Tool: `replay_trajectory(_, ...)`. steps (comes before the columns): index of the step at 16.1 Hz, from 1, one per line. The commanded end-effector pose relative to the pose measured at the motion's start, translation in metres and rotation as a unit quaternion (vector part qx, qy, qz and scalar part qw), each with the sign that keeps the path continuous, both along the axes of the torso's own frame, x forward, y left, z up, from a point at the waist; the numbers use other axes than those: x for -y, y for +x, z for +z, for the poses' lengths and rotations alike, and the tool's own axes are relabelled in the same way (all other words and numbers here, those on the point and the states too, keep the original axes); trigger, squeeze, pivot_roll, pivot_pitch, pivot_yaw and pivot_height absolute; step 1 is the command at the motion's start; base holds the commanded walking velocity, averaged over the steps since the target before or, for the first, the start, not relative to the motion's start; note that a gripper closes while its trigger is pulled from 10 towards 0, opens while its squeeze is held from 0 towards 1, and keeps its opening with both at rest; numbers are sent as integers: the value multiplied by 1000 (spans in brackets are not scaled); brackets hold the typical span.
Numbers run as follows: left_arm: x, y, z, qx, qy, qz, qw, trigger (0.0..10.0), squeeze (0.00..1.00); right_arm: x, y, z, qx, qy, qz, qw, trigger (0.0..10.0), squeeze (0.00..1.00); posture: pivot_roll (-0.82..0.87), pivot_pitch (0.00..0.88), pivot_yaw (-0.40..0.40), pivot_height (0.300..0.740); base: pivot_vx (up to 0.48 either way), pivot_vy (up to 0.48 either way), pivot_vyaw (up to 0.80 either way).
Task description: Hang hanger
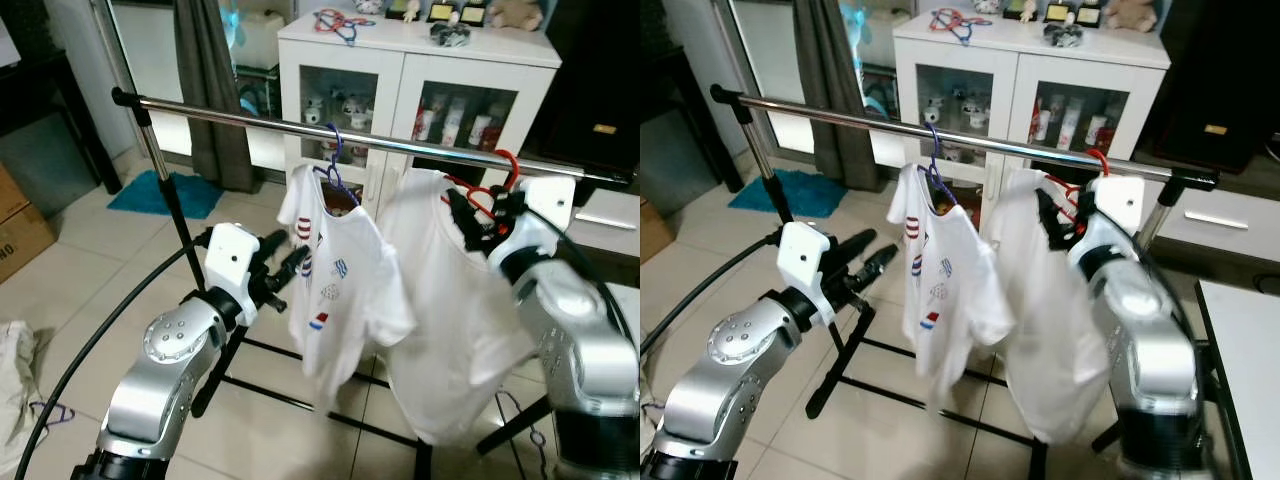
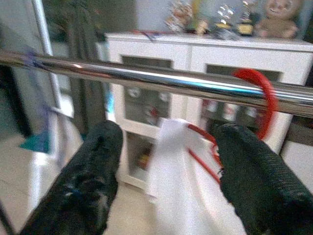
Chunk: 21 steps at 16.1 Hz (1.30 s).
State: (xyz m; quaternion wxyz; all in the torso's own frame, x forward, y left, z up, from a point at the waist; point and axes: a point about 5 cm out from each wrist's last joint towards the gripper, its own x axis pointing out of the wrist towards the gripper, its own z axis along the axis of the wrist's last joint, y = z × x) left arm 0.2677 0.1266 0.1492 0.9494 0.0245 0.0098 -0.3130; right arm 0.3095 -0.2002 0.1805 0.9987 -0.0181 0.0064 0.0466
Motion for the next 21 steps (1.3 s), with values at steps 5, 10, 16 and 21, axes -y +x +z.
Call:
replay_trajectory(5,5,8,10,12,2,-40,999,10000,0,30,38,-13,-72,-71,-45,994,10000,961,82,0,18,740,0,0,0)
replay_trajectory(10,18,-10,10,-7,-1,-150,989,10000,0,31,53,-32,-160,-78,-11,984,10000,0,92,0,13,740,0,0,0)
replay_trajectory(16,23,-14,12,-11,-6,-179,984,10000,0,31,53,-15,-173,52,36,983,10000,0,92,0,14,740,0,0,0)
replay_trajectory(21,23,-16,11,-17,-6,-182,983,10000,0,40,44,-5,-177,19,54,982,4980,0,82,0,16,740,0,0,0)
